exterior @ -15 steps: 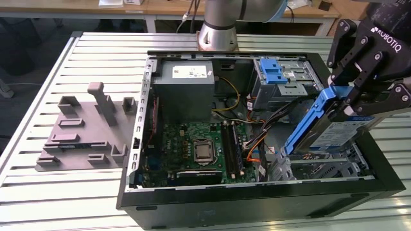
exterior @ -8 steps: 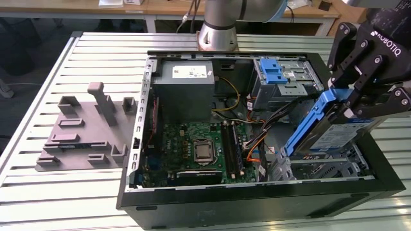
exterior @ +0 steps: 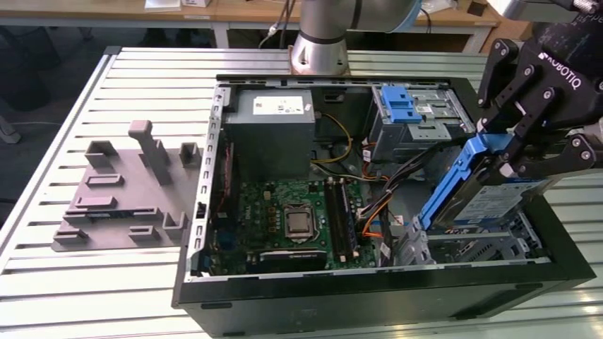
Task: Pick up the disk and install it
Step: 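Insert the disk into the insertion slot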
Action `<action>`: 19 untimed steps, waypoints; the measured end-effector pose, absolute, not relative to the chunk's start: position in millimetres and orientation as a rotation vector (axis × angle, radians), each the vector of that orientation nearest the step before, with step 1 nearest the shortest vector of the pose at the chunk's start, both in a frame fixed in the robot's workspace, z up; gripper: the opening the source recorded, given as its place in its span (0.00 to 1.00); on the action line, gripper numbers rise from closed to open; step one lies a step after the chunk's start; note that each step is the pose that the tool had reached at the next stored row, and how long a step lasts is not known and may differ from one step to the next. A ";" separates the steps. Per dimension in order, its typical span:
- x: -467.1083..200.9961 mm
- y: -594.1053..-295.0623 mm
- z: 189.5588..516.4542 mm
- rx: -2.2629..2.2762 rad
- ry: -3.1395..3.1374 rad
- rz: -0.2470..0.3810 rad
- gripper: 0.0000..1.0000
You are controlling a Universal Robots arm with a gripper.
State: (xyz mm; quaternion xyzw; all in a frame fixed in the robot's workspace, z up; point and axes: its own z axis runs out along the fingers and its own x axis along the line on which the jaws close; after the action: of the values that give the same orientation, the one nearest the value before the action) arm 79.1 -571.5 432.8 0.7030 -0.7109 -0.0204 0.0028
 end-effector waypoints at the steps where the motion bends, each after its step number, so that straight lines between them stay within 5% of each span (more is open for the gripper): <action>1: 79.1 -571.5 432.8 2.205 -2.229 -0.064 0.36; 19: 79.8 -571.5 429.1 2.196 -2.221 -0.080 0.36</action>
State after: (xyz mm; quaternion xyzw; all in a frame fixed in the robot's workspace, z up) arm 79.8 -571.5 429.1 0.7028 -0.7108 -0.0255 0.0084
